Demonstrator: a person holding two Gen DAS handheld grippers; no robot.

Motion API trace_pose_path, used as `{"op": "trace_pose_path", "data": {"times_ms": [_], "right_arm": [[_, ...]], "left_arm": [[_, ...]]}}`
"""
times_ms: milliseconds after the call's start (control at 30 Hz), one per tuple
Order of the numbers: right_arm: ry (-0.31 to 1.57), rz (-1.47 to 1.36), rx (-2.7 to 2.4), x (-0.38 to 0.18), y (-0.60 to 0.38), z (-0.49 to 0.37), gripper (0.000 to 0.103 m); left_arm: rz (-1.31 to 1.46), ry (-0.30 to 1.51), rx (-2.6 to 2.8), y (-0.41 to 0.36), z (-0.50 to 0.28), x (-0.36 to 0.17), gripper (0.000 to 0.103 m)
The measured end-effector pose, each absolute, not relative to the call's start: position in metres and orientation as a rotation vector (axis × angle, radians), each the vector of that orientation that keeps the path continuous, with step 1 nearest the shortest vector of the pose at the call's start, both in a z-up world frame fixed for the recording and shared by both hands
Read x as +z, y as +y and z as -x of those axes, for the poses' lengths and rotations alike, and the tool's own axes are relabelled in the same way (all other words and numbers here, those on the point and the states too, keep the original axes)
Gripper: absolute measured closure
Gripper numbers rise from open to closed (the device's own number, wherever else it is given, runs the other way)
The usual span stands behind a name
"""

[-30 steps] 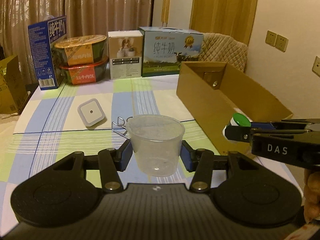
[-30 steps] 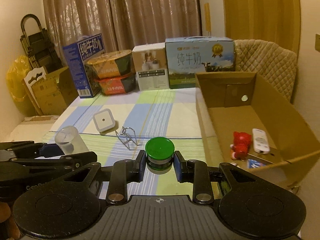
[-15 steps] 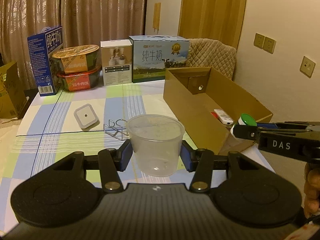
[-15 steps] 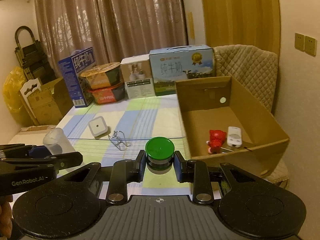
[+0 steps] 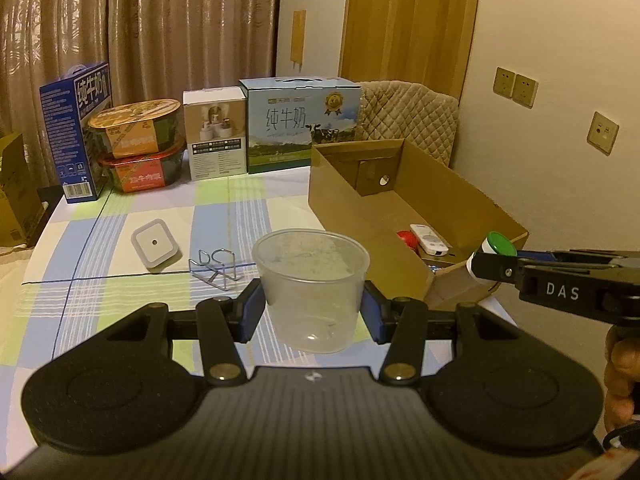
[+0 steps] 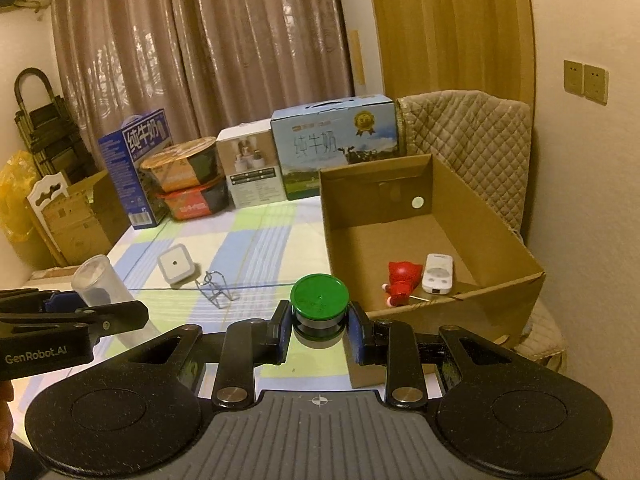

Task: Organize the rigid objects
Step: 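Carry the clear cup and green jar with both tools over the cardboard box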

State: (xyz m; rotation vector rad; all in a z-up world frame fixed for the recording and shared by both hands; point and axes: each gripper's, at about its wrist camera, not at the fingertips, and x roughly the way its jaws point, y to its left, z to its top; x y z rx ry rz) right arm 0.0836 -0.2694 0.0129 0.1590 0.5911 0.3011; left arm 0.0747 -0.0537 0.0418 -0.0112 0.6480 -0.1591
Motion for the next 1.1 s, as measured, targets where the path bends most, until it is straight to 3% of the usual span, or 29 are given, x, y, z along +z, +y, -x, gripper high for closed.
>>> {"op": "trace_pose_path", "data": {"times_ms": [467, 1100], "right_arm": [[0.582, -0.16, 0.247, 0.016, -0.306, -0.097, 0.077], [0.621, -0.156, 0.183, 0.002, -0.364, -0.18, 0.077]], "left_arm": [[-0.026, 0.648, -0.254, -0.094, -0.099, 0.045, 0.057], [-0.097, 0.692, -0.383, -0.168, -0.199, 0.028, 0.057]]}}
